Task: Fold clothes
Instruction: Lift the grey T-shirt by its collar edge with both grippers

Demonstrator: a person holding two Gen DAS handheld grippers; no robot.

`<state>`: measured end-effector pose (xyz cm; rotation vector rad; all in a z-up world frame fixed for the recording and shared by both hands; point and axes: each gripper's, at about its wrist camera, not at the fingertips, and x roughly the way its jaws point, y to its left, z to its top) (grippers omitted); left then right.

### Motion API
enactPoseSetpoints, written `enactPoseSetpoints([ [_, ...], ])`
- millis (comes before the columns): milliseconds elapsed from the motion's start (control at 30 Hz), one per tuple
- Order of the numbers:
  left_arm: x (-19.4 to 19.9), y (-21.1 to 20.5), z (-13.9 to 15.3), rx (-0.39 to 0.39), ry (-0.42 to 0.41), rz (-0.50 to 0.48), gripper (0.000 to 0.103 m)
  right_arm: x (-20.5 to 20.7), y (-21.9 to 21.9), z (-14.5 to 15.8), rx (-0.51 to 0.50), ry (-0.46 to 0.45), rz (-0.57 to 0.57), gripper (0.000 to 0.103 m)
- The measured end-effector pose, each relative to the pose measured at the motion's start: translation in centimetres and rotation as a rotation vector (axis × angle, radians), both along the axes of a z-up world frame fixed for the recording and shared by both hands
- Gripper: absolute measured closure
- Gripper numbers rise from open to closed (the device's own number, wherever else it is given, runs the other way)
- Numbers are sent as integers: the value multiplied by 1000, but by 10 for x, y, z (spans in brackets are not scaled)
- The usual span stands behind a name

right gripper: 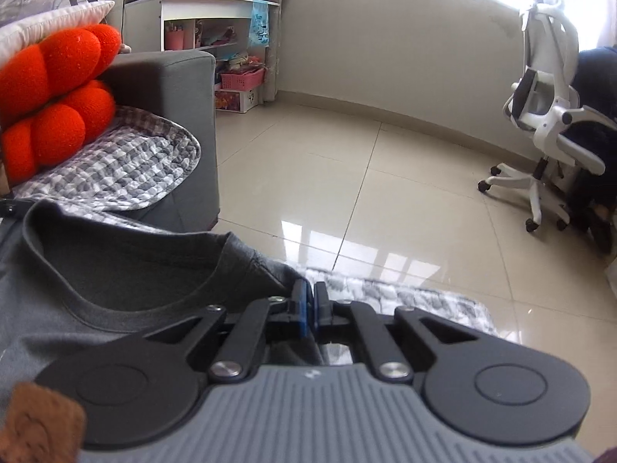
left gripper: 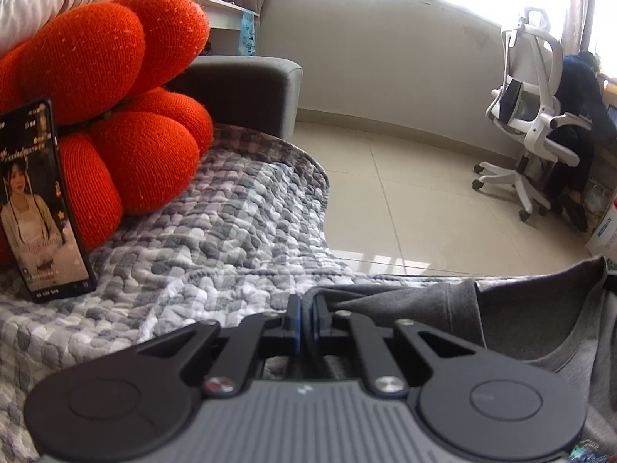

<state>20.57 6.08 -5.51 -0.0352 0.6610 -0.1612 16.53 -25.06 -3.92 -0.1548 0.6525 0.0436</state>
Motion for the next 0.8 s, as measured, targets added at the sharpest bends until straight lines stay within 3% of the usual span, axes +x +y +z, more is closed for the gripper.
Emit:
enactPoseSetpoints([
  [300,13,-11,-22,73,-4,27,96,30,-1,-37,-35,72,-51,102],
  [467,14,-13,-24,83,-16,36,92,27,1,-36,-27,56,-70,102],
  [567,13,-8,-20,65,-10,46,82,24,1,-32,-15,50,-82,100],
  [633,12,-5,-16,55,-8,60,60,20,0,-24,16,45,-88,91],
  [800,4,-5,-4,33,30,78,49,4,-5,-1,100,45,-104,90],
])
